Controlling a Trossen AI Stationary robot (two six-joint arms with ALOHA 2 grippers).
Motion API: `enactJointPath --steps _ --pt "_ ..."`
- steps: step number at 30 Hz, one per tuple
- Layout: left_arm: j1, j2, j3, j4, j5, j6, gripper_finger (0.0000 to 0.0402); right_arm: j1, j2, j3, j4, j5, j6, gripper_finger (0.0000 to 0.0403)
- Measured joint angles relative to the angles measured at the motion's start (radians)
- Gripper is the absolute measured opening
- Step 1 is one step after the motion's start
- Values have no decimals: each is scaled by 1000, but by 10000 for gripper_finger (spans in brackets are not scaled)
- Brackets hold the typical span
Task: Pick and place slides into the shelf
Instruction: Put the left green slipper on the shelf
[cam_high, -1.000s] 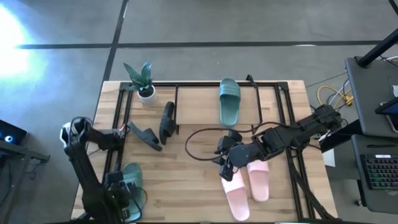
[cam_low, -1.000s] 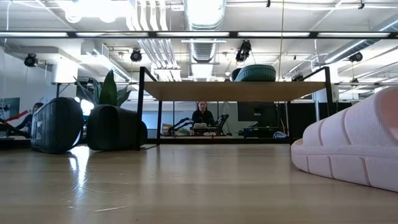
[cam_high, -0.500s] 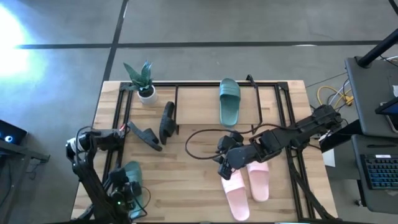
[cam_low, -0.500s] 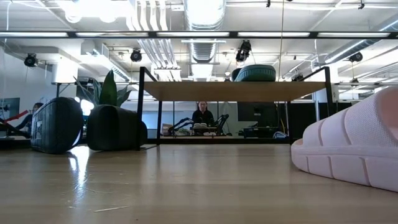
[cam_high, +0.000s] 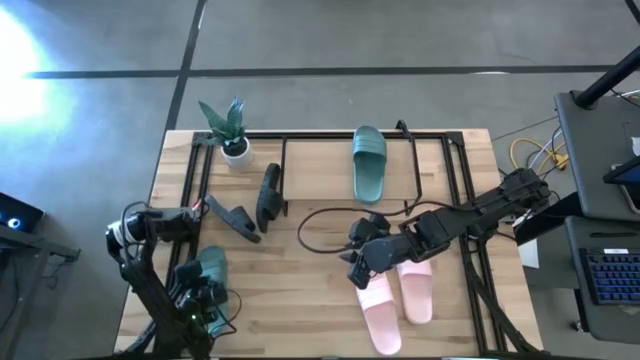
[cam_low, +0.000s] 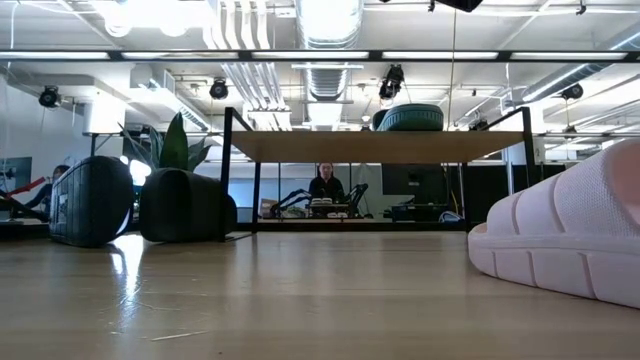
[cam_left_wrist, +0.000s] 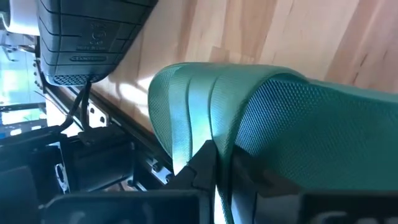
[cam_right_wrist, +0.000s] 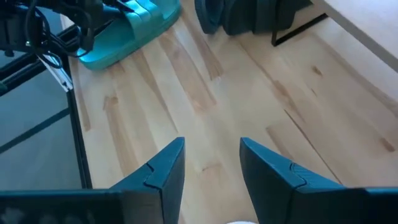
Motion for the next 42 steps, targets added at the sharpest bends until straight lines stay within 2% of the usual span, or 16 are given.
enactJointPath --steps 5,9,13,17,20,22,25,28,31,34,38,42 --pt "8 -90 18 10 -69 -76 2 2 0 16 77 72 -14 139" --pt "7 -212 45 1 -168 -120 2 2 -1 33 130 89 -62 131" --pt "11 -322 102 -30 -339 -100 1 5 -2 52 179 107 -109 124" --pt "61 -398 164 -83 -530 3 1 10 -15 77 239 159 -164 117" --pt "136 -448 187 -91 -704 125 1 21 -29 109 259 295 -191 111" --pt "217 -479 199 -86 -770 232 0 30 -35 129 269 413 -215 108" --pt "372 -509 207 -1 -795 479 0 52 -48 164 282 560 -290 102" --pt "536 -514 210 199 -782 792 0 76 -62 202 282 661 -361 96" --pt "689 -501 219 459 -749 1097 0 91 -73 226 276 707 -396 91" --pt "816 -458 244 611 -751 1294 0 108 -78 242 268 743 -426 86" --pt "948 -384 290 720 -750 1464 0 138 -81 263 266 785 -428 78" --pt "1028 -298 322 810 -735 1606 0 179 -87 294 266 788 -439 70"
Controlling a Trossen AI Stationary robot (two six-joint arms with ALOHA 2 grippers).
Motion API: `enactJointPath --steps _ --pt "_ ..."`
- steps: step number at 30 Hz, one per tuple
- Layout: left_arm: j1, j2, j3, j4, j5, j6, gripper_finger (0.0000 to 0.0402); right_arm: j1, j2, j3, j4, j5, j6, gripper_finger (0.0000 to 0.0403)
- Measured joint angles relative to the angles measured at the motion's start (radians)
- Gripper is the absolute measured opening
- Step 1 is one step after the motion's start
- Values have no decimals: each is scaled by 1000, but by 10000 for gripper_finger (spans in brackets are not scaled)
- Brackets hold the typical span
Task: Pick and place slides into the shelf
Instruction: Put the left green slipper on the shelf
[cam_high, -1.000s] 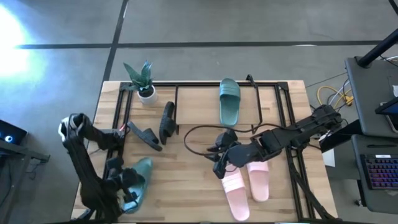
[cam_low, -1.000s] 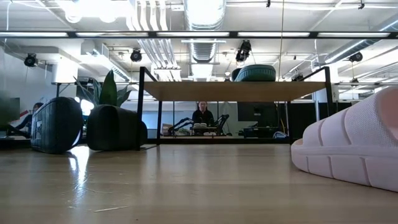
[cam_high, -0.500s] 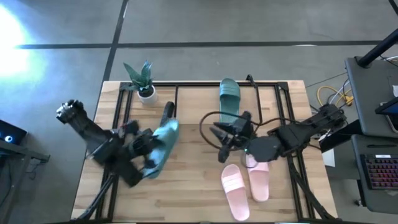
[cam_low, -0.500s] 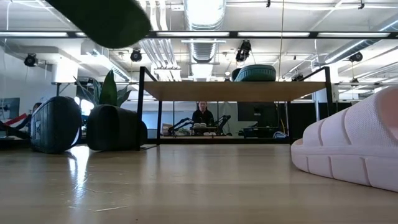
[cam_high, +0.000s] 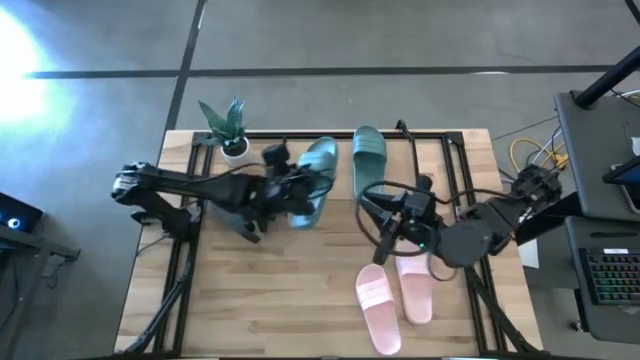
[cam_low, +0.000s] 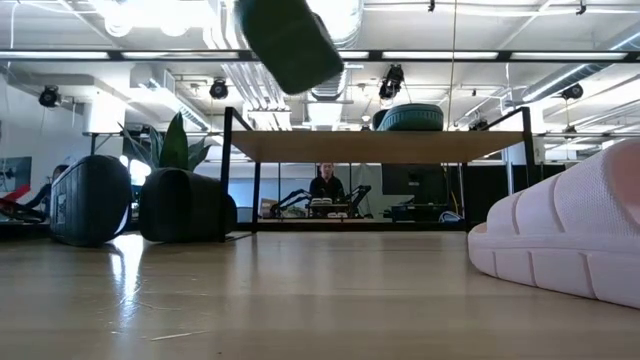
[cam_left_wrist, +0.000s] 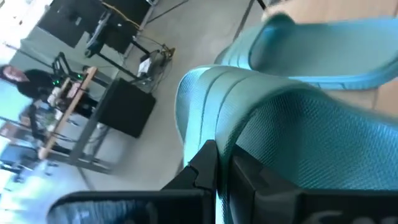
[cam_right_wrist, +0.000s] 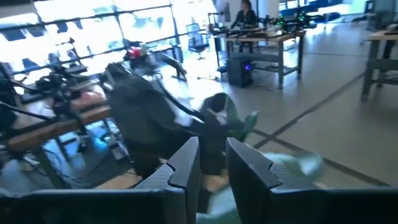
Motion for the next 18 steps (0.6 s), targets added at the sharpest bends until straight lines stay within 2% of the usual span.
enactJointPath --steps 4,8,13,18 --pt "59 93 17 65 4 102 0 38 -5 12 -6 68 6 64" --pt "120 193 66 66 1 124 0 72 -6 21 1 150 17 60" --pt "210 287 126 55 -15 155 0 107 -9 35 3 173 13 58" --pt "257 317 158 43 31 152 0 124 -9 30 -15 209 14 58"
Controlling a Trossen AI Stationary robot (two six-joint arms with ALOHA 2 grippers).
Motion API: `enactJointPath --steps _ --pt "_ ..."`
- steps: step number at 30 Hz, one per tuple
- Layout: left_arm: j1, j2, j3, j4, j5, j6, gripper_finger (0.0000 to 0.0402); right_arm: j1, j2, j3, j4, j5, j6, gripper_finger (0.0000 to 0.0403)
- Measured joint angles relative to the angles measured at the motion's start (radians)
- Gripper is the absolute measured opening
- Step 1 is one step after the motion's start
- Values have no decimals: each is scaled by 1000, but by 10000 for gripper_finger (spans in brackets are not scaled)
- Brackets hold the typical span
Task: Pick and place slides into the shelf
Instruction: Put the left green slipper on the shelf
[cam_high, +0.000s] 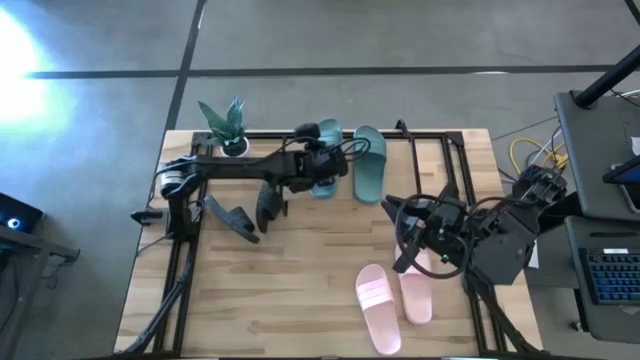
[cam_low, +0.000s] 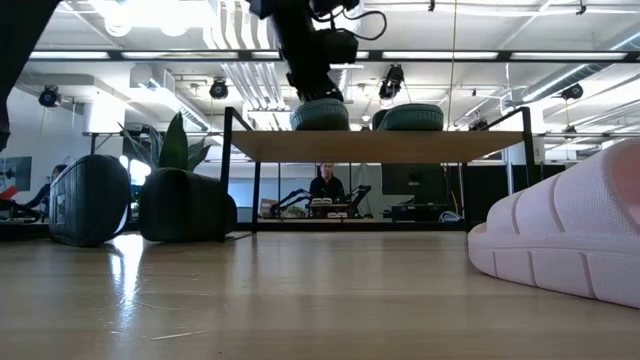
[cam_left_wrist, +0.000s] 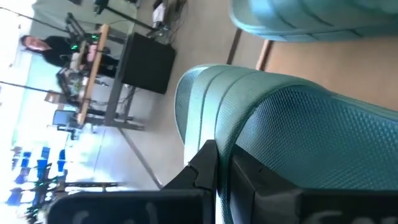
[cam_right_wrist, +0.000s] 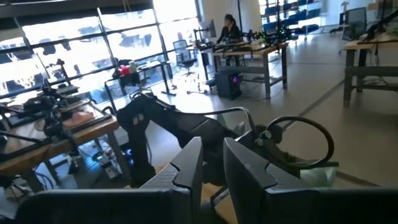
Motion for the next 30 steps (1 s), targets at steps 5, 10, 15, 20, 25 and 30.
enactJointPath --steps 5,10,15,20,25,30 --pt "-6 0 3 -2 73 1 6 1 2 -6 -7 2 -3 58" --pt "-9 0 3 1 82 -50 36 0 2 -7 -12 16 -11 59" --pt "-8 -2 3 -6 155 -129 75 1 2 -7 -37 25 -1 59" --pt "-16 -9 3 -70 222 -132 116 1 2 -9 -36 25 4 59" --pt "-28 -38 3 -80 235 -132 154 1 2 -12 -37 25 5 59" --pt "-36 -94 3 -72 284 -132 181 1 3 -14 -37 25 5 59"
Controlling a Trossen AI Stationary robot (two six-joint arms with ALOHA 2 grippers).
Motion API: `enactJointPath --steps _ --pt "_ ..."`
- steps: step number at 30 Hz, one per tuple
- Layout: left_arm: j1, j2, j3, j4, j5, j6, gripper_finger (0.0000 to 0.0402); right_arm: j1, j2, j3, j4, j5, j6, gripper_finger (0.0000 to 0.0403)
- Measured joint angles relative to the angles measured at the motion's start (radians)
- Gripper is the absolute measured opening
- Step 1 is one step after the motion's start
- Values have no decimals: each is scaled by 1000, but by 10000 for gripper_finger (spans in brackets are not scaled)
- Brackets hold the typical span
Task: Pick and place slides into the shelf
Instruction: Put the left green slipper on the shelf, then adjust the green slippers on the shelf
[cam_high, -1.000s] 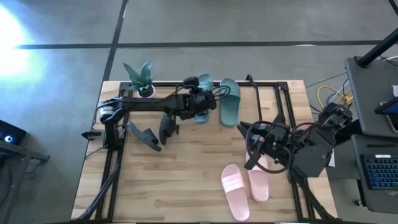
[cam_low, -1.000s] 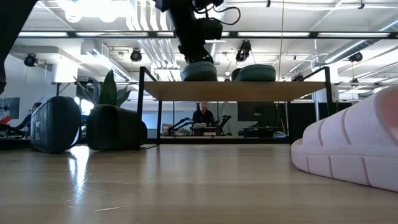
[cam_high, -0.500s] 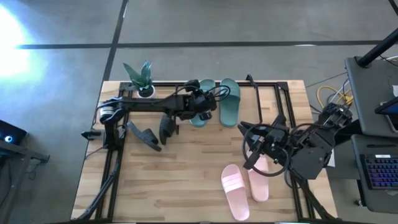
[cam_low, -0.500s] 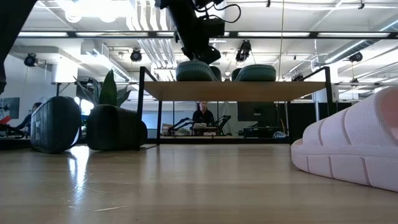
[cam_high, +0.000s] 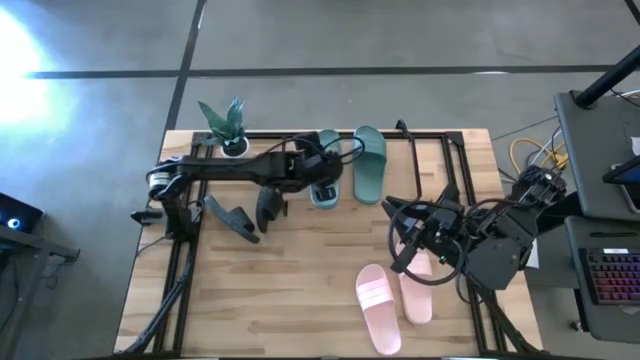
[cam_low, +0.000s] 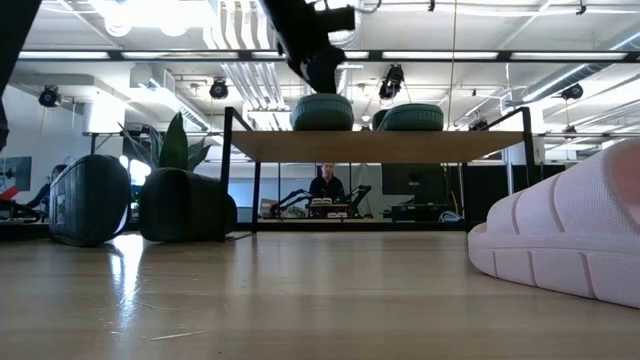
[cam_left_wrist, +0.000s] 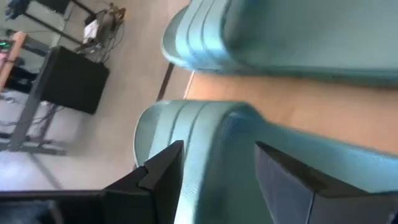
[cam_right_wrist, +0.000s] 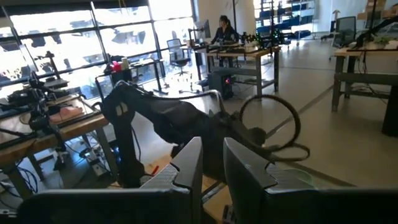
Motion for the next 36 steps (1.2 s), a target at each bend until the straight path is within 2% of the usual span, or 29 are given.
enactJointPath --steps 5,7,10,13,16,18,20,22,26,30,36 --pt "-20 -84 0 -15 14 -1 189 0 1 -9 -1 0 5 59" --pt "-22 -129 0 -71 72 -37 189 -2 1 -14 -32 1 71 59" --pt "-4 -187 -14 -154 245 -211 180 -18 -5 -15 -222 -18 372 56" --pt "28 -245 -69 -170 376 -314 151 -62 -13 -15 -568 -141 823 43" --pt "42 -296 -124 -159 402 -339 106 -128 6 -20 -869 -315 1180 23" --pt "49 -332 -159 -158 407 -340 69 -169 25 -22 -978 -418 1276 12" --pt "56 -358 -187 -146 420 -340 26 -223 34 -23 -1029 -507 1293 9" --pt "72 -380 -217 -146 455 -339 9 -286 33 -22 -1040 -585 1245 9" --pt "103 -416 -289 -127 495 -321 2 -447 34 -23 -1037 -709 1109 8" --pt "171 -432 -368 -44 633 -274 1 -640 30 -23 -1039 -875 962 8" --pt "326 -411 -413 18 776 -231 0 -883 39 -28 -1037 -1029 813 8"
